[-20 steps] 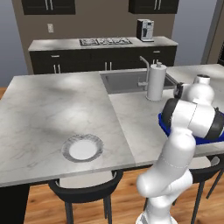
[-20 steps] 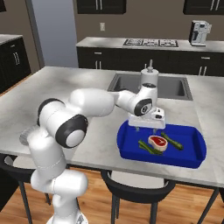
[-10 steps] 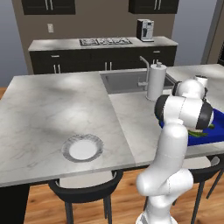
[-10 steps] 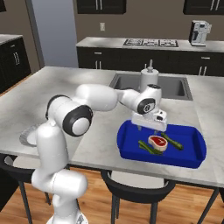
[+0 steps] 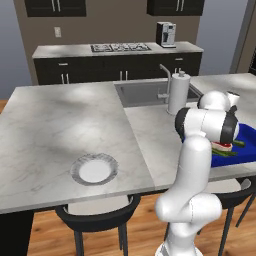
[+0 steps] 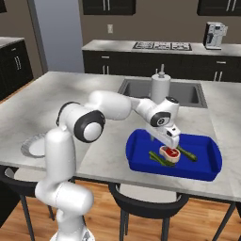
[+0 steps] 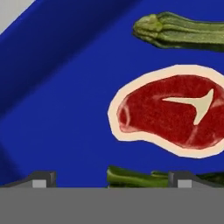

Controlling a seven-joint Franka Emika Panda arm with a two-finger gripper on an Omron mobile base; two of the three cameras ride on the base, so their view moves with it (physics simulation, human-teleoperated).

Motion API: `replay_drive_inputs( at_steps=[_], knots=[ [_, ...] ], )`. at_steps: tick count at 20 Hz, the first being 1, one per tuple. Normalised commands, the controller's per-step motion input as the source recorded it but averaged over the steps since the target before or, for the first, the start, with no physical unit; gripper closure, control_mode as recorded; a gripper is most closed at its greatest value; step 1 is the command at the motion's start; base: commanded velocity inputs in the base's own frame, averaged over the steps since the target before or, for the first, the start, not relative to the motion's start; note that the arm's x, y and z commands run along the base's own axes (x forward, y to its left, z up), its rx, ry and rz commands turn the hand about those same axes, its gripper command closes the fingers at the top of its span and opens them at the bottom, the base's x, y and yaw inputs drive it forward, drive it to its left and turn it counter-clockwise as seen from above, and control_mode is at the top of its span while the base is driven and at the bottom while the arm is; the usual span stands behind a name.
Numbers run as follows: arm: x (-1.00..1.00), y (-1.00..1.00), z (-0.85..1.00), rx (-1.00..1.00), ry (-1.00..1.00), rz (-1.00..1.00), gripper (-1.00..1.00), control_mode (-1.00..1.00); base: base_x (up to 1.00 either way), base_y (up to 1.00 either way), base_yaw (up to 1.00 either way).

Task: Create a steak meal by picking up the steak and asparagus from the tray and placing them on the plate. Leave the squash on the tray.

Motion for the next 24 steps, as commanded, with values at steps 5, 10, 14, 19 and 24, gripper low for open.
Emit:
replay_drive_inputs(
  at_steps=[5, 10, 14, 19, 24],
  knots=[
    [0.40, 0.00, -0.08, 0.00, 0.04, -0.21, -1.00, -1.00, 0.00, 0.00, 0.00],
    [0.31, -0.05, -0.19, 0.00, 0.04, -0.10, -1.00, -1.00, 0.00, 0.00, 0.00],
    [0.13, -0.32, -0.38, 0.00, 0.04, -0.14, -1.00, -1.00, 0.00, 0.00, 0.00],
    [0.00, -0.31, -0.39, 0.00, 0.00, -0.28, -1.00, -1.00, 0.00, 0.00, 0.00],
    [0.04, -0.09, -0.25, 0.00, 0.00, -0.32, -1.00, -1.00, 0.00, 0.00, 0.00]
  ],
)
